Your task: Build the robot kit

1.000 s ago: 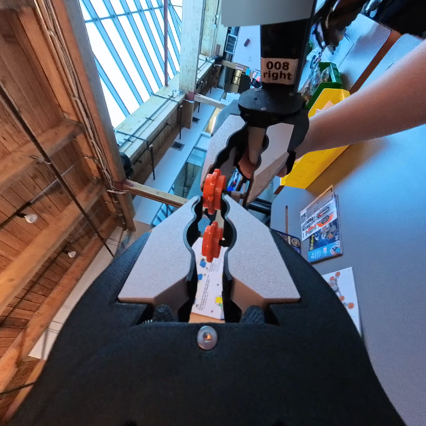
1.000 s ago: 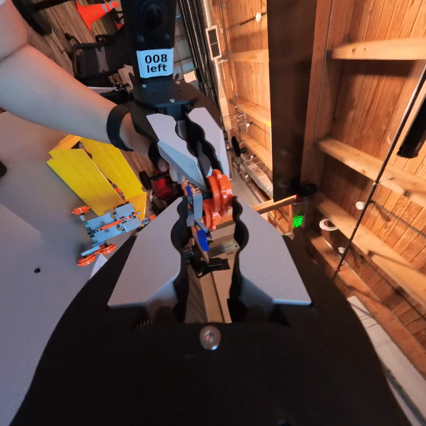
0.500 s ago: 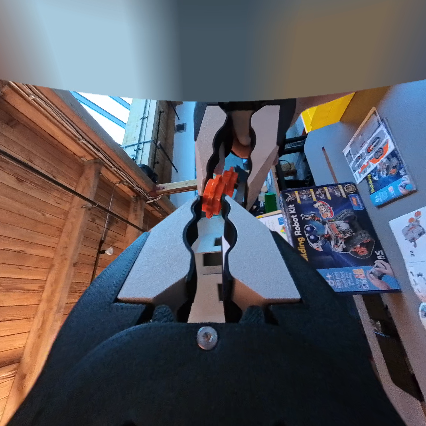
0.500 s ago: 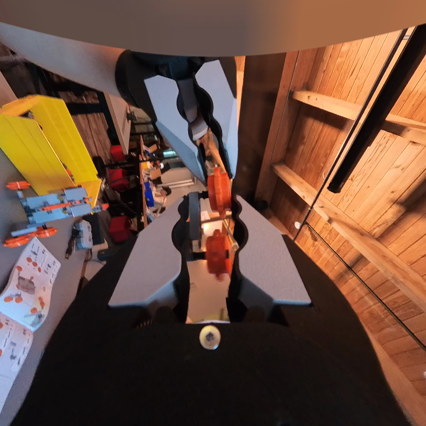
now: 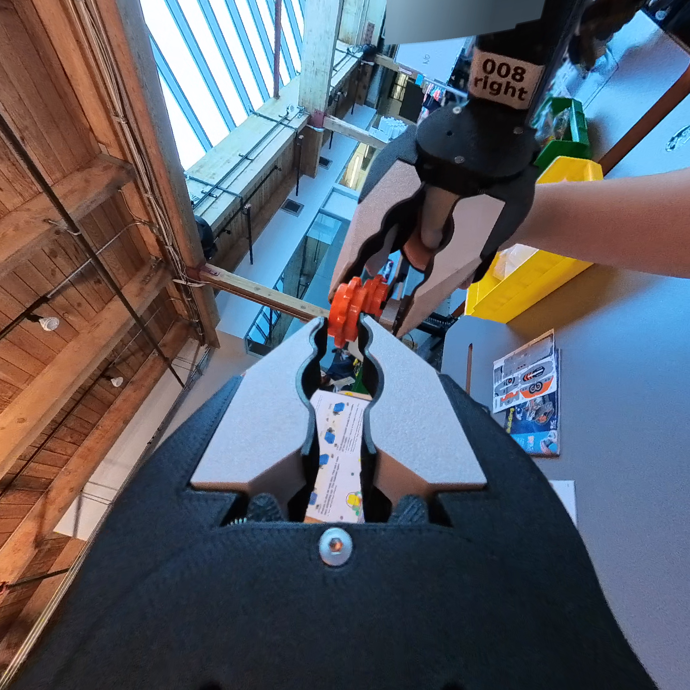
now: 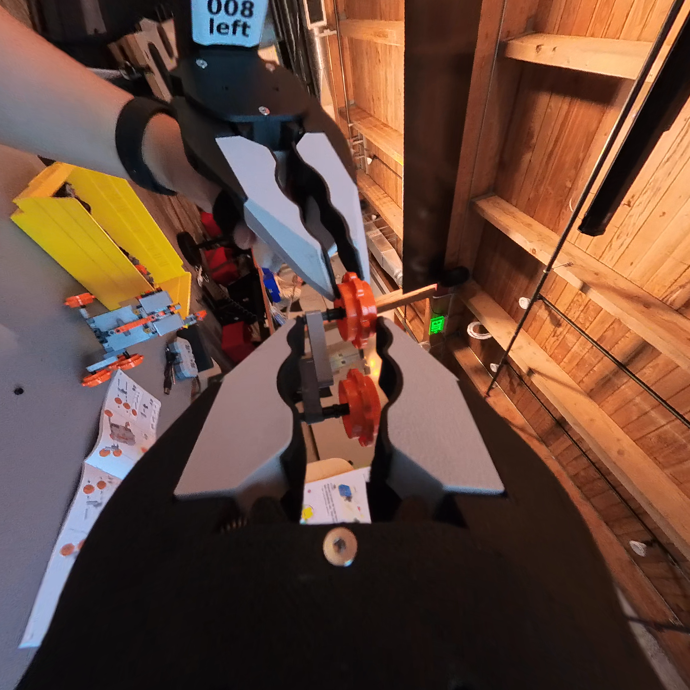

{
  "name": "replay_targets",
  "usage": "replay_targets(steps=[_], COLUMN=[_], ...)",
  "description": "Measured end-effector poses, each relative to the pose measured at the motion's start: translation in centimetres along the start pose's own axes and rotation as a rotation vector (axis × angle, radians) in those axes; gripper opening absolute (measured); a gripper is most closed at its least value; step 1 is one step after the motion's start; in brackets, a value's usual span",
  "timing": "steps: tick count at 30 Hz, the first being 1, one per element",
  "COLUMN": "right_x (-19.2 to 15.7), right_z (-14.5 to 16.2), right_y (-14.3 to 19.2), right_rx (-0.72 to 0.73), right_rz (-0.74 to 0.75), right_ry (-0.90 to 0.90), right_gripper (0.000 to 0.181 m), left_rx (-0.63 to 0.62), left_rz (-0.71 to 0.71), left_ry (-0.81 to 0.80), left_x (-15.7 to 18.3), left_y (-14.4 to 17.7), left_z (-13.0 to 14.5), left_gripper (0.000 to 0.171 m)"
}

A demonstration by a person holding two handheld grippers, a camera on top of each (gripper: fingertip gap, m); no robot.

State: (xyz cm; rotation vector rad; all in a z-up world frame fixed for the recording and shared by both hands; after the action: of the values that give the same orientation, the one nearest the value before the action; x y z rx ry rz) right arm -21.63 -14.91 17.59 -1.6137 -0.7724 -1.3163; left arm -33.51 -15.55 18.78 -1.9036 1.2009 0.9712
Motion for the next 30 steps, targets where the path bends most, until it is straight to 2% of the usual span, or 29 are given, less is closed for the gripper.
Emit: replay_targets(steps=[9,22,26,30], right_x=[-0.2,-1.0,-1.1,-1.0], right_z=[-0.6,0.4,0.5,0.5], right_y=[-0.6,-0.8,-0.8,-0.9], right_rx=[-0.026,0.020,0.013,0.013], right_rz=[0.044,-0.029,-0.045,-0.047], right_ry=[0.062,-0.011,-0.020,-0.042], right_gripper=[0.038,0.037,0.037,0.037], left_rx=[0.004,-0.008,0.019,-0.027], left_rz=[0.015,0.094,0.160,0.213], left_ry=[-0.010,0.026,0.062,0.006], left_x=[-0.3,-0.1,-0.5,-0.1], left_y=[0.7,0.8,1.0,0.9], left_z=[-0.1,1.0,0.6,0.7], left_gripper=[0.014,0.015,0.029,0.040])
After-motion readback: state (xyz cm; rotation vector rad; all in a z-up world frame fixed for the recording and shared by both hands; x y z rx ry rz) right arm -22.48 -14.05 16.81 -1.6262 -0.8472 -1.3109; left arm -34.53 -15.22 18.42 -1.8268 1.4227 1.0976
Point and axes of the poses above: each gripper's, where its closed fingertips meet, y back along the fingers, z out of its underside, x = y × z across the jaws, the point moved 7 cm from there along y, back along the fingers, and after that the axes turned 11 degrees about y, right-handed, at the moved point
